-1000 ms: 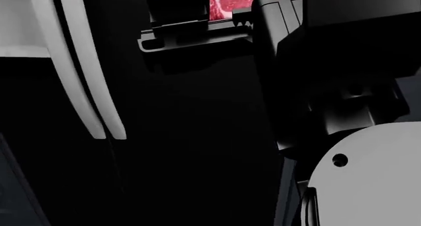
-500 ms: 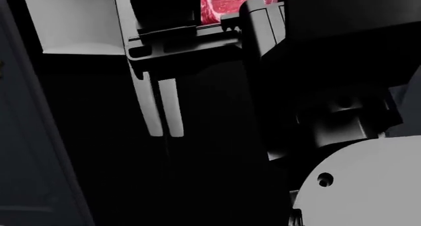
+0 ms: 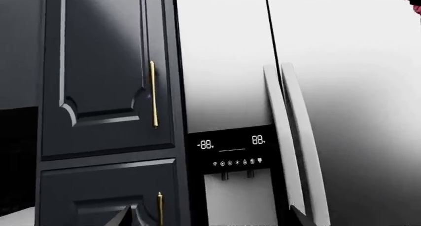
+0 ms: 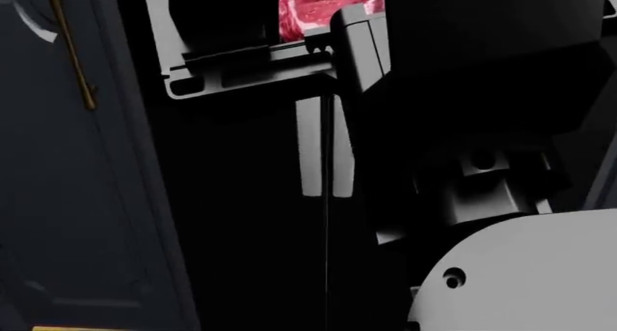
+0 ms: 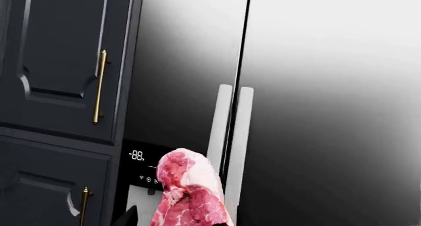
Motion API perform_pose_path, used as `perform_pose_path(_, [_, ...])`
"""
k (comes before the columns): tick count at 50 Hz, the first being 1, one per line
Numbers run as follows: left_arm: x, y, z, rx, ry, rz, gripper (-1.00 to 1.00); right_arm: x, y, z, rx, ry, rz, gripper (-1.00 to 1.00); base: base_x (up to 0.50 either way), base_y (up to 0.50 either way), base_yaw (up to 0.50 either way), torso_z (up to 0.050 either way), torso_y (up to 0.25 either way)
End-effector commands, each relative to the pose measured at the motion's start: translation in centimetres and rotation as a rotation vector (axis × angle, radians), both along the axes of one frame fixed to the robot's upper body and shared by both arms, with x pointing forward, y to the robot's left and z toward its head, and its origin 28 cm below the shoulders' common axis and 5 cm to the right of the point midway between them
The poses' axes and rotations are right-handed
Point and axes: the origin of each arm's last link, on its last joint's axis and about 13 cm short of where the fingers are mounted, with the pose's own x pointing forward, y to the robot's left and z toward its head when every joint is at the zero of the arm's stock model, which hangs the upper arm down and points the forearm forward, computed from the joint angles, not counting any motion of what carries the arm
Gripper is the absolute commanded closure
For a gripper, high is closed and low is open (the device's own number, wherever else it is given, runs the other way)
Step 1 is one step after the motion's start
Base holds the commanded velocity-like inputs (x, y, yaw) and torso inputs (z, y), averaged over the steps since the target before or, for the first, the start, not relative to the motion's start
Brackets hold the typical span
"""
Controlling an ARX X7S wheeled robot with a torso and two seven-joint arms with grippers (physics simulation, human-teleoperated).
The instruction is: Pick the steak from the top rack in the oven and place it on the plate on the counter.
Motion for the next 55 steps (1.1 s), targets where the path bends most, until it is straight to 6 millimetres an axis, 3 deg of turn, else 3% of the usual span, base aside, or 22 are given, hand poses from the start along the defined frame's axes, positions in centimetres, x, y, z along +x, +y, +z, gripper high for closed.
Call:
perform_pose_path(1, [-0.1,0.0,-0.2,-0.005,-0.017,-0.026,-1.0,0.1,-0.1,0.0,-0.004,-0.021,-0.017,1.0,-0.04,0.5,0.0,0.0,0.0])
perform_pose_path(12, [0.0,0.0,-0.2,-0.006,-0.016,-0.024,-1.0,0.4,-0.2,-0.4,-0.017,-0.024,-0.032,1.0,-0.01,0.21,0.01,0.0,0.0])
perform_pose_path(55, [-0.2,0.0,-0.2,-0.01,-0.023,-0.021,-1.0,0.9,0.0,-1.3,-0.036,-0.013,-0.016,1.0,0.0,0.0,0.5,0.0,0.001])
